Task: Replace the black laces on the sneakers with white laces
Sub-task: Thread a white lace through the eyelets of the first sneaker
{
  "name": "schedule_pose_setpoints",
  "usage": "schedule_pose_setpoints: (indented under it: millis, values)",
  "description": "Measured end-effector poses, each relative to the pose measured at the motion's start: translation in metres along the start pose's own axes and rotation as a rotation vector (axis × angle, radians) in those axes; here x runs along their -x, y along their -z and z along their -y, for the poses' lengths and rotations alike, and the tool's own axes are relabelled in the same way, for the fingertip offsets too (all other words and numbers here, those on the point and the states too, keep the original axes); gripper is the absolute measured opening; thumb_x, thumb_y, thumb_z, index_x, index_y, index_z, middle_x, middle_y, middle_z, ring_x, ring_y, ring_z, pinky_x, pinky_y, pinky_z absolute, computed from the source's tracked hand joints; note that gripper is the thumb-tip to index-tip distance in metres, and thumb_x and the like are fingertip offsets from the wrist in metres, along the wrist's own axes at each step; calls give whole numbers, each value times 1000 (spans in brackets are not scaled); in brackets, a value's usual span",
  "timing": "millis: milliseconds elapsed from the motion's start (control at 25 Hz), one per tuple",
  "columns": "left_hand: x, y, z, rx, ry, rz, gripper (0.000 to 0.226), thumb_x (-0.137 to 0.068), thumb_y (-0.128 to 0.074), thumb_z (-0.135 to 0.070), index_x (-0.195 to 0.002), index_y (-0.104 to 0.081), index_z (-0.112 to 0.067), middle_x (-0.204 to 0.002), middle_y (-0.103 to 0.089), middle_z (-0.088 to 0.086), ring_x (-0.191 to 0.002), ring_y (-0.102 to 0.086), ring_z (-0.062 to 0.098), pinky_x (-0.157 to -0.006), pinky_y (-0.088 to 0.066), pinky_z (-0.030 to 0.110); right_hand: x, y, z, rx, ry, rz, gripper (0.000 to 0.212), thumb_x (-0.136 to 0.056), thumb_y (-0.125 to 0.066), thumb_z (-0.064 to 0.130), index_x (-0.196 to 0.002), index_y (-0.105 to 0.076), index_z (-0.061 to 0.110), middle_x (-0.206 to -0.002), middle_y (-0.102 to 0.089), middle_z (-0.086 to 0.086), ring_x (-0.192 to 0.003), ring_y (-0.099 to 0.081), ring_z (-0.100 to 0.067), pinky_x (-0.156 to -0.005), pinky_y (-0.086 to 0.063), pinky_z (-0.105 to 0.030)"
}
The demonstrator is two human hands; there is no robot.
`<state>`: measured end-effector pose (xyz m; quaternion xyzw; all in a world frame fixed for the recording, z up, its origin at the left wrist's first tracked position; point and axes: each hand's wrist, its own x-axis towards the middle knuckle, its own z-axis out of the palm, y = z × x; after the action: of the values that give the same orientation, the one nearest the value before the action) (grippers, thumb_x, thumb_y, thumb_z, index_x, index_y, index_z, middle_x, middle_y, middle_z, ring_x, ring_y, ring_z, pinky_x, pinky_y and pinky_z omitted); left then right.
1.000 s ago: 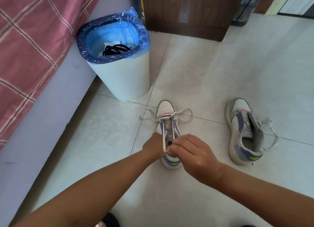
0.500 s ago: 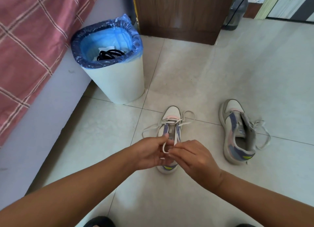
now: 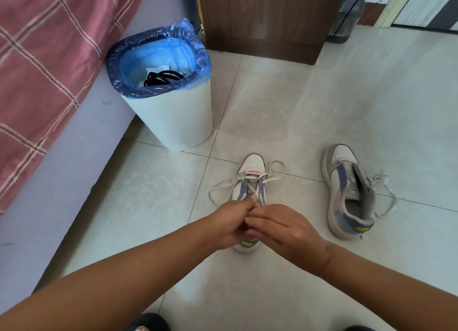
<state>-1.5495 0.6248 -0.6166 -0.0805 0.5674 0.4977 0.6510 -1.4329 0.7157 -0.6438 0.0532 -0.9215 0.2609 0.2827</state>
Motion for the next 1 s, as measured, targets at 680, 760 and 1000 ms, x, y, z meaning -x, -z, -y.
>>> schedule_pose_setpoints:
  millis: [680,760,1000]
  values:
    - [-19,13,9,-1529,-75,-504,60,-97,-35,-41,-143,-17,-6,-120,-59,13,-106,-59,30,-79,-42,32,-40,9,13,-1298,-1715,63,21,-99,-46,21,-91,-60,8,-61,-60,-3,-55,-59,-14,-56,-48,-25]
    - [-42,11,18,-1459,-86,-535,61,-97,-37,-38,-143,-16,-6,-116,-61,12,-102,-61,30,-75,-41,32,-39,12,20,-1315,-1720,84,20,-99,-46,22,-90,-58,10,-58,-56,0,-52,-56,-12,-55,-47,-24]
    - [-65,18,15,-1459,-137,-570,16,-94,-40,-22,-93,-54,-16,-89,-64,0,-87,-62,22,-69,-40,27,-44,34,66,-1272,-1426,65,24,-99,-43,19,-88,-59,5,-56,-55,-4,-52,-53,-13,-57,-49,-23]
